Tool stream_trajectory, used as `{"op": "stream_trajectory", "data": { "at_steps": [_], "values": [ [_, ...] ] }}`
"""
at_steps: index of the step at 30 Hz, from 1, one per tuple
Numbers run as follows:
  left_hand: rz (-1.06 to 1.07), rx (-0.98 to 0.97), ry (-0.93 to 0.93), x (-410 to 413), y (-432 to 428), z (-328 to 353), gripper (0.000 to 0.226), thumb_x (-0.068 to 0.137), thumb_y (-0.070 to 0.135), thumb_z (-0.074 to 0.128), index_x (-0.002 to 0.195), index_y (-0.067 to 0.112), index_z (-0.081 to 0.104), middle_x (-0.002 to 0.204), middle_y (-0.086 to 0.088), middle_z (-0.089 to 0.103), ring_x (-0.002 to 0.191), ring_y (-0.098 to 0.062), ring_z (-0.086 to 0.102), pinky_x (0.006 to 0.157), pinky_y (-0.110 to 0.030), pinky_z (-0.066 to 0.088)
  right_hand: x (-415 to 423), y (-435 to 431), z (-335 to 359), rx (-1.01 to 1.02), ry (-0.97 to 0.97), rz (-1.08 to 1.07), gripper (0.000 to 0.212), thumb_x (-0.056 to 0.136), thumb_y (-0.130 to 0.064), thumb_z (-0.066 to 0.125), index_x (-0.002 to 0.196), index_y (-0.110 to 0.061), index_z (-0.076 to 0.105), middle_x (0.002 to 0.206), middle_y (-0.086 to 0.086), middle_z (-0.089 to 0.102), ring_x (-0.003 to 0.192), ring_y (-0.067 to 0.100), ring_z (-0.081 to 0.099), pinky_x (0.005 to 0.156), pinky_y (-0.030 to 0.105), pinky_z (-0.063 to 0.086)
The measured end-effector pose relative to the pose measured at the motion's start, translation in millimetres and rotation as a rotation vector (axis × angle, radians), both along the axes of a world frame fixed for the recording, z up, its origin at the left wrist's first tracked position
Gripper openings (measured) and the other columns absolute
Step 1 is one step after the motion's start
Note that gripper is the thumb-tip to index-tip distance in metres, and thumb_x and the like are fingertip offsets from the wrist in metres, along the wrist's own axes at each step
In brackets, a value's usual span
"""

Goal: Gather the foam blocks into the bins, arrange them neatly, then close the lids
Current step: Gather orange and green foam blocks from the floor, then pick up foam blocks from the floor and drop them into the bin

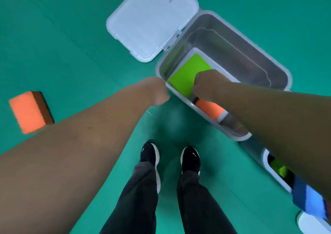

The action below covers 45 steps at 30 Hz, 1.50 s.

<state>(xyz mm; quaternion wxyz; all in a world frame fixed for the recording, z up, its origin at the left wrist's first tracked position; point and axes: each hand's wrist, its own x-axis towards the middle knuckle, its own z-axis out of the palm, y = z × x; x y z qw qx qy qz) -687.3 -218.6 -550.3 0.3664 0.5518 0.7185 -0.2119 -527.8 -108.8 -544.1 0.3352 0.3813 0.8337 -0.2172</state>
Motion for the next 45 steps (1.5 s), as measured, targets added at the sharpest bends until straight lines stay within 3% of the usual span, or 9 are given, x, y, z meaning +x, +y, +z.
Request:
{"op": "stream_trajectory", "data": {
  "at_steps": [2, 6, 8, 16, 22, 25, 28, 38, 45],
  "values": [
    [0.167, 0.009, 0.006, -26.7, -40.0, 5.9, 0.029, 0.096, 0.025, 0.050, 0.071, 0.011, 0.047, 0.082, -0.011, 0.053, 0.084, -0.035, 0.054, 0.070, -0.033, 0.041, -46.9, -25.2, 4.4, -0.010, 0.056, 0.090, 0.031, 0.096, -0.026, 0.048, 0.067, -0.014, 0.048, 0.084, 0.012, 0.057, 0.091, 0.034, 0.059, 0.072, 0.031, 0.039],
    [0.457, -0.025, -0.022, -70.5, -138.4, -13.0, 0.015, 0.096, 0.022, 0.051, 0.091, 0.010, 0.059, 0.099, -0.013, 0.060, 0.095, -0.036, 0.060, 0.073, -0.033, 0.042, -137.2, -103.0, -1.7, -0.023, 0.104, 0.313, 0.034, 0.096, -0.033, 0.046, 0.105, -0.009, 0.068, 0.113, 0.017, 0.068, 0.109, 0.036, 0.066, 0.080, 0.035, 0.050],
    [0.564, -0.069, -0.048, -84.3, -196.2, -29.8, 0.018, 0.095, 0.021, 0.051, 0.082, 0.009, 0.055, 0.098, -0.014, 0.063, 0.090, -0.036, 0.058, 0.071, -0.033, 0.042, -174.8, -150.9, -9.5, -0.068, 0.110, 0.385, 0.033, 0.096, -0.030, 0.048, 0.110, -0.010, 0.069, 0.115, 0.015, 0.068, 0.109, 0.036, 0.066, 0.081, 0.036, 0.051],
    [0.959, -0.110, -0.137, -157.0, -434.0, -70.7, 0.032, 0.097, 0.029, 0.046, 0.074, 0.009, 0.056, 0.079, -0.011, 0.058, 0.070, -0.028, 0.056, 0.065, -0.030, 0.039, -274.2, -355.5, -59.0, -0.161, -0.003, 0.600, 0.016, 0.098, -0.026, 0.053, 0.089, -0.015, 0.061, 0.080, 0.004, 0.056, 0.080, 0.029, 0.056, 0.072, 0.032, 0.043],
    [1.182, -0.135, -0.103, -211.3, -603.1, -75.8, 0.033, 0.098, 0.032, 0.045, 0.077, 0.010, 0.058, 0.085, -0.011, 0.061, 0.071, -0.024, 0.054, 0.058, -0.030, 0.036, -342.1, -501.9, -66.3, -0.161, -0.041, 0.944, 0.026, 0.089, -0.021, 0.043, 0.064, -0.015, 0.038, 0.076, 0.005, 0.049, 0.076, 0.031, 0.051, 0.067, 0.032, 0.041],
    [1.317, -0.140, -0.088, -223.4, -675.4, -74.7, 0.030, 0.099, 0.030, 0.045, 0.081, 0.009, 0.057, 0.087, -0.011, 0.060, 0.080, -0.029, 0.058, 0.061, -0.031, 0.038, -373.9, -566.7, -62.1, -0.154, -0.051, 1.035, 0.027, 0.090, -0.019, 0.048, 0.064, -0.013, 0.044, 0.066, 0.005, 0.046, 0.074, 0.032, 0.053, 0.062, 0.029, 0.039],
    [1.411, -0.174, -0.094, -224.3, -741.7, -80.9, 0.027, 0.098, 0.030, 0.046, 0.089, 0.008, 0.058, 0.095, -0.011, 0.058, 0.090, -0.034, 0.056, 0.072, -0.033, 0.041, -401.2, -625.8, -63.7, -0.130, -0.055, 1.149, 0.029, 0.091, -0.020, 0.048, 0.063, -0.013, 0.042, 0.065, 0.005, 0.044, 0.070, 0.030, 0.051, 0.054, 0.028, 0.031],
    [1.677, -0.300, -0.090, -161.0, -918.8, -97.9, 0.027, 0.102, 0.032, 0.047, 0.102, 0.009, 0.061, 0.123, -0.018, 0.065, 0.096, -0.034, 0.053, 0.077, -0.035, 0.042, -440.3, -797.7, -85.7, -0.182, -0.059, 1.358, 0.030, 0.092, -0.028, 0.044, 0.065, -0.016, 0.038, 0.086, 0.015, 0.057, 0.081, 0.030, 0.048, 0.062, 0.029, 0.033],
    [1.909, -0.365, -0.145, -88.4, -952.2, -126.0, 0.031, 0.104, 0.032, 0.046, 0.111, 0.005, 0.059, 0.122, -0.020, 0.062, 0.111, -0.039, 0.060, 0.078, -0.034, 0.043, -403.0, -866.3, -120.1, -0.223, -0.170, 1.592, 0.026, 0.090, -0.018, 0.048, 0.066, -0.015, 0.042, 0.066, 0.006, 0.043, 0.068, 0.028, 0.049, 0.050, 0.030, 0.026]
  ]
}}
